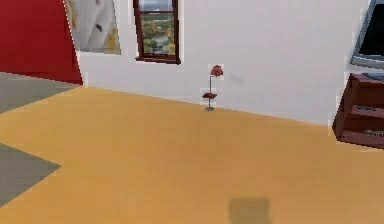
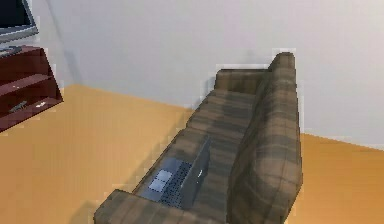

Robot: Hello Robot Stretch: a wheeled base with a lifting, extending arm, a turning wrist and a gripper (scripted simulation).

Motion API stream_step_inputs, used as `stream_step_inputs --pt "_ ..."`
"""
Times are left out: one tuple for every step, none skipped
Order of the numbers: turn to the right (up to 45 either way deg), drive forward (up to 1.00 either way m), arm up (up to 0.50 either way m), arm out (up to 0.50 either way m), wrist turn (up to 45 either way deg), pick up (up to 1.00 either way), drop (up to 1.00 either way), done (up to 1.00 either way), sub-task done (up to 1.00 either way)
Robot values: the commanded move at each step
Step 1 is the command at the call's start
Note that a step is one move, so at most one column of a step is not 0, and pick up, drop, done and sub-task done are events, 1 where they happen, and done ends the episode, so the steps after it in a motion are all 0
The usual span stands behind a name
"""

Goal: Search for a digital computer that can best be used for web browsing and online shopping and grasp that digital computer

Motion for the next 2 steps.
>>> stream_step_inputs --pt "0.0 0.0 0.5 0.0 0.0 0.0 0.0 0.0 0.0" --pt "0.0 0.0 0.08 0.0 0.0 0.0 0.0 0.0 0.0"
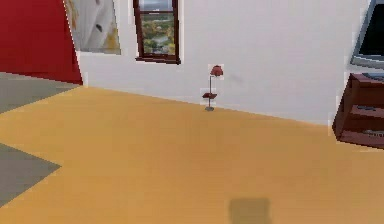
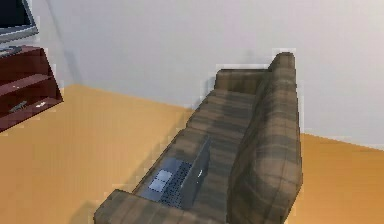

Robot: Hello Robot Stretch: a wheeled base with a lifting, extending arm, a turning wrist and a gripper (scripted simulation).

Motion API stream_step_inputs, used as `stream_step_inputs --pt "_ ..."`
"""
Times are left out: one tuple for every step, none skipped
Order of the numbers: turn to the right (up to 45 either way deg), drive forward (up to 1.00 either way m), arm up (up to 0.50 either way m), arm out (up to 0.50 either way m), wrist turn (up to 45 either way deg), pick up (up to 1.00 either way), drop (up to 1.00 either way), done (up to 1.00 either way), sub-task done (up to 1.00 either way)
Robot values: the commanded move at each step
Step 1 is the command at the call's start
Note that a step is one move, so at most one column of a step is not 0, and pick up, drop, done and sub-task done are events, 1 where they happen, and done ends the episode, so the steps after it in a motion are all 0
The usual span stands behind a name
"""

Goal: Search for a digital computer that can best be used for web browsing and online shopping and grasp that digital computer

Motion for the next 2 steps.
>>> stream_step_inputs --pt "0.0 0.0 0.0 0.22 0.0 0.0 0.0 0.0 0.0" --pt "0.0 0.0 0.0 0.0 45.0 0.0 0.0 0.0 0.0"
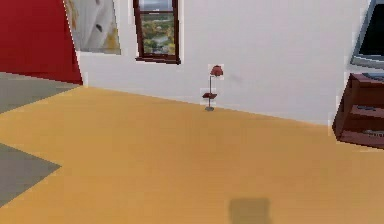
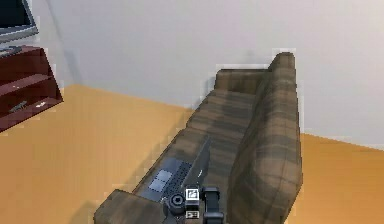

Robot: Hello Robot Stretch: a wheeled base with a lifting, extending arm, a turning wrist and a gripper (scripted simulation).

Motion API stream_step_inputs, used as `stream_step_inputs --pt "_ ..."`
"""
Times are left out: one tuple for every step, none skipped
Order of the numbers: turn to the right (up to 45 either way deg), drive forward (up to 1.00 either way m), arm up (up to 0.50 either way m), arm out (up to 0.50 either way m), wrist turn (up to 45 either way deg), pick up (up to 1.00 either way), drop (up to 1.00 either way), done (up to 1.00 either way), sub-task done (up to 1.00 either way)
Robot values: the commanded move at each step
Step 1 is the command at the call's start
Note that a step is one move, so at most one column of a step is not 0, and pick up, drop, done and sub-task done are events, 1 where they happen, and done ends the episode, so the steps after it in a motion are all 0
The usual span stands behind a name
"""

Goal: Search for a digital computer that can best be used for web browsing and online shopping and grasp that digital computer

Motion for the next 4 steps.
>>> stream_step_inputs --pt "0.0 0.0 0.0 0.0 45.0 0.0 0.0 0.0 0.0" --pt "0.0 0.0 0.0 0.0 45.0 0.0 0.0 0.0 0.0" --pt "0.0 0.0 0.0 0.0 42.0 0.0 0.0 0.0 0.0" --pt "0.0 0.0 0.0 0.0 0.0 1.0 0.0 0.0 0.0"
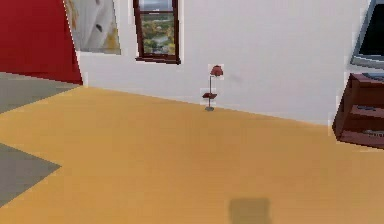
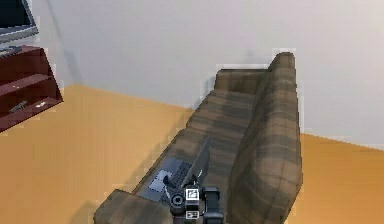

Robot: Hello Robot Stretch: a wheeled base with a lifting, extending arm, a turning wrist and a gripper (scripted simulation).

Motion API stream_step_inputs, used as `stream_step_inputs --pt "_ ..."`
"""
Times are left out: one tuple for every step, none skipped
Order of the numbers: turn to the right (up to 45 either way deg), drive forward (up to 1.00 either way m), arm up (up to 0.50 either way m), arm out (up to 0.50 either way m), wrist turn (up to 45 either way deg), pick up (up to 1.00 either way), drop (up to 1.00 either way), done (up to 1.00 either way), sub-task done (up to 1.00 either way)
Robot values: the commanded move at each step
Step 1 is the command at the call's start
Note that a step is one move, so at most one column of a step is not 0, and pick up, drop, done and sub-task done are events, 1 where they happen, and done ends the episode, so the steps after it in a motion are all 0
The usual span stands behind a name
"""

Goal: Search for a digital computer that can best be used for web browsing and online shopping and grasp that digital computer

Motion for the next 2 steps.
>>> stream_step_inputs --pt "0.0 0.0 0.1 0.0 0.0 0.0 0.0 0.0 0.0" --pt "0.0 0.0 0.0 0.0 0.0 0.0 0.0 1.0 0.0"
